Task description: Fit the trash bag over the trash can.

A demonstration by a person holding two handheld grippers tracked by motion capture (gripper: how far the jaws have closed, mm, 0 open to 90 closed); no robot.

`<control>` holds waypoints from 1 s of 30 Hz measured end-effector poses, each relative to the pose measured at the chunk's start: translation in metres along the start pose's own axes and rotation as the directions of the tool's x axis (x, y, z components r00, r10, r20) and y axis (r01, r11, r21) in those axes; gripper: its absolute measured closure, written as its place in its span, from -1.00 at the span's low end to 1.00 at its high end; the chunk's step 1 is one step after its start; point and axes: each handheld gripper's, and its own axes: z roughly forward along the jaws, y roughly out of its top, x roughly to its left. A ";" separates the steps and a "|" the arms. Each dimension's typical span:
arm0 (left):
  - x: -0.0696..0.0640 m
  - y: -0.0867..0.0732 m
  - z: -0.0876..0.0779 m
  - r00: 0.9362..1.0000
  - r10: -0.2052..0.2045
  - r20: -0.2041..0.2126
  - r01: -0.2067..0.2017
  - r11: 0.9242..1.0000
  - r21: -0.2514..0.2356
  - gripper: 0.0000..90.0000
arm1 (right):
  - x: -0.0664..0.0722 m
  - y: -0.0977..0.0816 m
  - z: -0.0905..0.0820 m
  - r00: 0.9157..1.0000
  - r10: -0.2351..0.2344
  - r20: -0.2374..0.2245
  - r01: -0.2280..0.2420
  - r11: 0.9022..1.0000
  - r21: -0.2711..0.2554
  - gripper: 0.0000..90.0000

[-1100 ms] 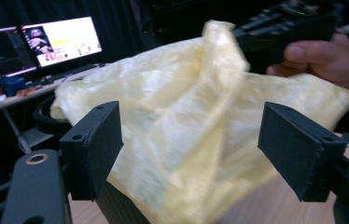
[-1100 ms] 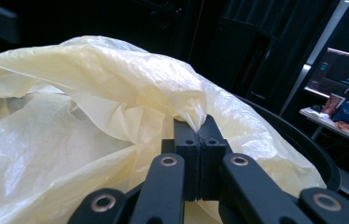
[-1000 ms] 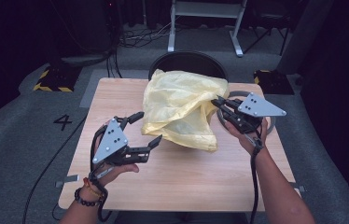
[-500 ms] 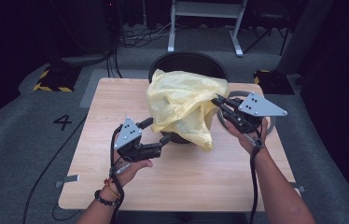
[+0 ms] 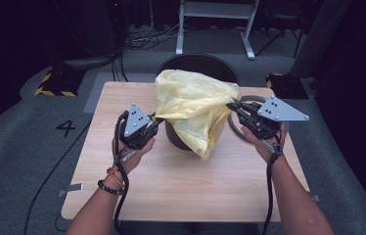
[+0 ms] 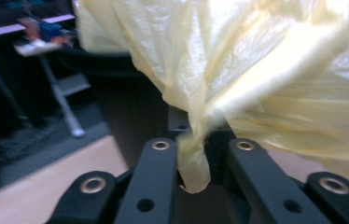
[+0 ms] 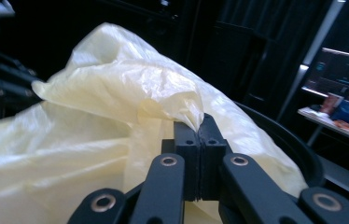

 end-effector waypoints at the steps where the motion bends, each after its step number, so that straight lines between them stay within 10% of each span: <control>1: 0.003 0.002 0.000 1.000 -0.002 0.008 0.002 1.000 -0.001 0.93 | -0.002 -0.001 -0.001 1.000 0.004 0.006 -0.004 1.000 0.002 1.00; 7: 0.016 0.023 -0.003 0.999 0.041 -0.009 -0.041 0.999 0.015 0.88 | -0.006 -0.006 -0.004 1.000 0.007 0.022 -0.008 1.000 0.026 1.00; 9: 0.021 0.025 -0.004 0.996 -0.025 -0.080 0.026 1.000 0.005 0.28 | -0.008 -0.007 -0.006 0.999 0.035 0.032 -0.035 0.999 0.022 1.00; 17: 0.011 -0.002 -0.014 0.996 -0.077 0.032 0.078 0.997 -0.014 -0.48 | -0.012 -0.009 -0.001 0.995 0.079 0.066 -0.082 0.996 0.043 1.00; 24: 0.011 -0.031 -0.026 0.991 -0.095 0.092 0.094 0.995 0.019 -0.56 | -0.009 -0.005 0.002 0.995 0.067 0.077 -0.071 0.997 0.045 1.00; 30: -0.006 -0.049 -0.022 0.974 -0.124 0.192 0.113 0.991 0.067 -0.59 | -0.008 -0.004 0.003 0.994 0.079 0.073 -0.081 0.996 0.030 1.00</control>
